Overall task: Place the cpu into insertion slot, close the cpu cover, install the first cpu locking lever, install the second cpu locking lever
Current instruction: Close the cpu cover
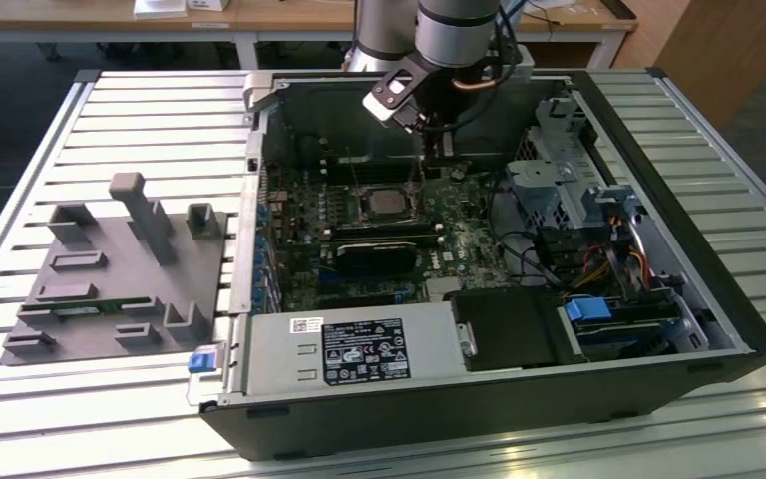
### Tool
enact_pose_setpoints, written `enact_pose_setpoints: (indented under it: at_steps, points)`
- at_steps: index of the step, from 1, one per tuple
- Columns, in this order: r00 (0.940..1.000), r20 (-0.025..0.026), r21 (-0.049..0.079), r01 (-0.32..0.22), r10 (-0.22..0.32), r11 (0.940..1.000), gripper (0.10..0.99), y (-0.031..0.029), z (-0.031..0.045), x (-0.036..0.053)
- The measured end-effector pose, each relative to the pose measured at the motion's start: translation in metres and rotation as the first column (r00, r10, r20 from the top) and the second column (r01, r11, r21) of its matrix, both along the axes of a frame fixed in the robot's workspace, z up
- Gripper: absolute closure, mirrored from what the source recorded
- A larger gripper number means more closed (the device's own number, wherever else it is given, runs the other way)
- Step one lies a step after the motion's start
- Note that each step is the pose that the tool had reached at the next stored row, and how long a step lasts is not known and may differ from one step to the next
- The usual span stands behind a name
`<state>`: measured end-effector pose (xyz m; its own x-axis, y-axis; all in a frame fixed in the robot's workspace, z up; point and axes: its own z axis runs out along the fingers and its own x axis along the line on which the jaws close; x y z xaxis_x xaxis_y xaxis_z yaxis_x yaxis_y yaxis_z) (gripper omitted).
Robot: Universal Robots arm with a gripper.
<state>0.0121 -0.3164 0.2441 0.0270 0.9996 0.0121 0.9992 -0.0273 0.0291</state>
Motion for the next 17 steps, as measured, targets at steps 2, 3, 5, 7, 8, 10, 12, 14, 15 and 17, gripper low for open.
enact_pose_setpoints:
  at_steps: [2,3,5,7,8,10,12,14,15,17]
  points:
    - [1.0000,0.0000,0.000,0.000,0.000,1.0000,0.980,0.0000,0.0000,-0.0028]
    - [1.0000,0.0000,0.000,0.000,0.000,1.0000,0.980,0.0000,0.0000,-0.0041]
    - [1.0000,0.0000,0.000,0.000,0.000,1.0000,0.980,0.0000,0.0000,-0.0067]
    - [1.0000,0.0000,0.000,0.000,0.000,1.0000,0.980,0.0000,0.0000,-0.0093]
    - [1.0000,0.0000,0.000,0.000,0.000,1.0000,0.980,0.0000,0.0000,-0.0105]
    - [1.0000,0.0000,0.000,0.000,0.000,1.0000,0.980,0.0000,-0.0001,-0.0130]
    - [1.0000,0.0000,0.000,0.000,0.000,1.0000,0.980,0.0000,-0.0002,-0.0155]
    - [1.0000,0.0000,0.000,0.000,0.000,1.0000,0.980,0.0000,-0.0004,-0.0178]
    - [1.0000,0.0002,0.000,0.000,0.000,1.0000,0.980,0.0001,-0.0008,-0.0186]
    - [1.0000,0.0000,0.000,0.000,0.000,1.0000,0.980,0.0000,-0.0024,-0.0196]
